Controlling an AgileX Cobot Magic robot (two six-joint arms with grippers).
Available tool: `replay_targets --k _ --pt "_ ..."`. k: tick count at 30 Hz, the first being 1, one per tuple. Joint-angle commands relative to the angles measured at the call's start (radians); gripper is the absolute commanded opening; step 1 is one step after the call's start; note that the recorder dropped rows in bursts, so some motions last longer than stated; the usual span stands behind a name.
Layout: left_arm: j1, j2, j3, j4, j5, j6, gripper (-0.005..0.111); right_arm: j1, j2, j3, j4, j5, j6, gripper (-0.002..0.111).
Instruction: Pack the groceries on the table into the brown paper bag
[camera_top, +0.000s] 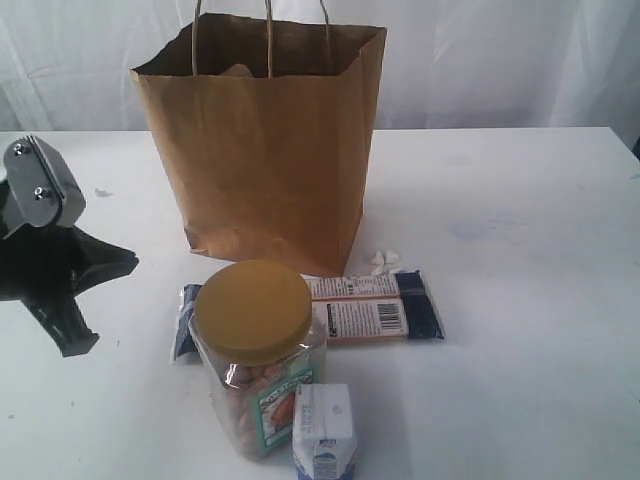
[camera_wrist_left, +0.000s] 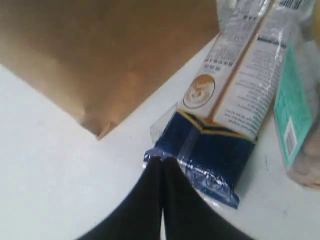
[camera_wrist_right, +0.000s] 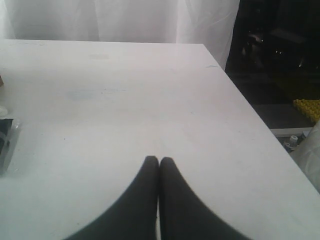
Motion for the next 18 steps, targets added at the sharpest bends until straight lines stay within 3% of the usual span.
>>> replay_targets --k 1,7,13,18 --pt "-0.001 0.068 -0.004 -0.185 -0.031 0.231 0.0 0.001 -0.004 0.002 -0.002 -0.007 0.0 0.0" --pt "-0.001 0.23 -0.047 -0.201 -0.184 0.312 0.0 0.001 -0.004 0.002 -0.002 -0.007 0.0 0.0" --pt "-0.001 0.325 -0.104 -0.19 -0.21 0.305 0.0 0.001 -0.004 0.002 -0.002 -0.007 0.0 0.0" --pt "-0.001 0.354 -0.106 -0.104 -0.367 0.245 0.0 0.001 -0.004 0.002 -0.002 -0.007 0.0 0.0"
